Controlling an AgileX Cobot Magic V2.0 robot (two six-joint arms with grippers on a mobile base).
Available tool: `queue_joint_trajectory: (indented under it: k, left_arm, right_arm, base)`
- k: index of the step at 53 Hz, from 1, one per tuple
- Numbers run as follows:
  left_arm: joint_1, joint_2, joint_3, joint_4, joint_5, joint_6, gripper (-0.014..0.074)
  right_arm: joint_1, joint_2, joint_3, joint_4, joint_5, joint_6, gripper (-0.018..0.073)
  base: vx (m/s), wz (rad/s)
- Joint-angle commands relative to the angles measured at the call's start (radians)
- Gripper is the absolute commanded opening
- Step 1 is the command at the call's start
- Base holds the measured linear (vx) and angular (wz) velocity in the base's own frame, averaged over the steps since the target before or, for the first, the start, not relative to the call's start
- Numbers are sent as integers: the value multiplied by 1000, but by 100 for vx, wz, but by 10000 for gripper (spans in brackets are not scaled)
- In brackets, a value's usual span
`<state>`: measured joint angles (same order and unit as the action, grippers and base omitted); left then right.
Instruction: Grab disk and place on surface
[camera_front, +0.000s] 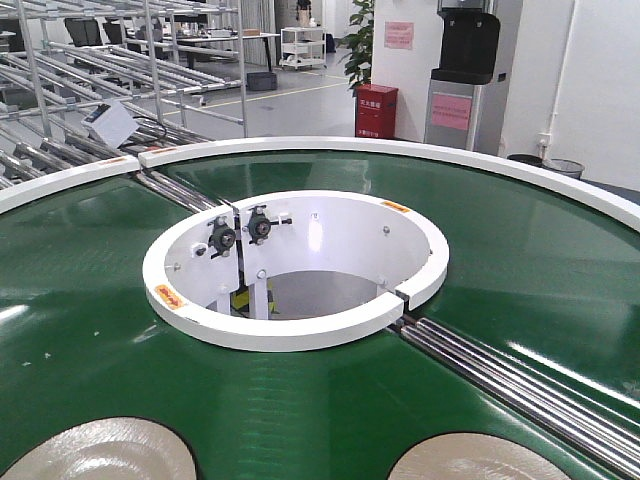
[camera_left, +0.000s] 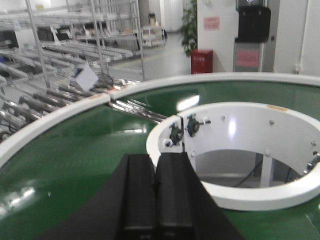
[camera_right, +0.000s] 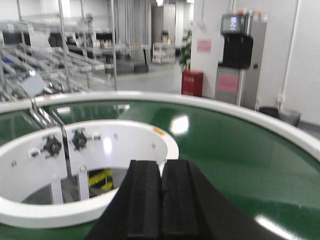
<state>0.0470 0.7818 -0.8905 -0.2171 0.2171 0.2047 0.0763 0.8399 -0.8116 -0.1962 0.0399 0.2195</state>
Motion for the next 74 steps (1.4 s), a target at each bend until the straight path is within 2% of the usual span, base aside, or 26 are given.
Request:
queue_joint_trajectory:
  k: [1, 7, 13, 16, 23, 27, 34, 41, 44, 47, 49, 54, 58, 62, 65, 69, 74]
  left_arm:
    - [-7, 11, -34, -21, -78, 4, 29]
    - [-7, 22, -34, -21, -81, 4, 99]
    - [-7, 34, -34, -21, -75, 4, 232]
    - [-7, 41, -34, -21, -74, 4, 313]
    - [-7, 55, -34, -20, -83, 4, 504]
    - [-7, 72, -34, -20, -101, 4, 582]
    - [-7, 103, -34, -27, -93, 0, 631]
    - [-8, 137, -35, -128, -49, -43, 613]
    - [-8, 161, -39, -149, 0, -41, 592]
    - [-8, 200, -61, -164, 91, -24, 571]
    - [-10, 251, -94, -189, 187, 22, 553]
    - [-10, 369, -179, -312, 373, 133, 524]
    - [-10, 480, -252, -491, 518, 263, 510]
    - [-10, 569, -312, -694, 625, 383, 504]
    - [-7, 630, -341, -775, 684, 428, 504]
    - [7, 685, -368, -792, 725, 421, 504]
    - [58, 747, -372, -736, 764, 380, 504]
  right_arm:
    - [-6, 0, -37, -9, -77, -9, 10]
    - [-6, 0, -37, -9, -77, -9, 63]
    - [-6, 0, -37, -9, -77, -9, 195]
    - [-6, 0, -37, -9, -77, -9, 293]
    - [-6, 0, -37, -5, -82, -8, 590]
    - [-6, 0, -35, -6, -92, -8, 723]
    - [-6, 0, -35, -7, -93, -9, 726]
    - [-6, 0, -37, 29, -66, 27, 701]
    - [-6, 7, -46, 68, 2, 54, 676]
    - [-6, 37, -74, 116, 111, 51, 644]
    - [-6, 72, -100, 153, 181, 33, 619]
    - [-6, 189, -181, 284, 350, -52, 559]
    - [-6, 301, -260, 468, 494, -190, 516]
    - [-6, 423, -332, 731, 613, -425, 490]
    - [-6, 499, -371, 901, 700, -561, 488]
    - [-7, 588, -417, 1053, 828, -668, 488]
    - [-31, 671, -454, 1137, 944, -697, 488]
  base:
    - [0, 0]
    - [0, 0]
    - [0, 0]
    - [0, 0]
    - [0, 0]
    - [0, 0]
    - [0, 0]
    - [0, 0]
    - [0, 0]
    - [0, 0]
    - [0, 0]
    - [0, 0]
    - [0, 0]
    - [0, 0]
    - [0, 0]
    - [0, 0]
    - [0, 0]
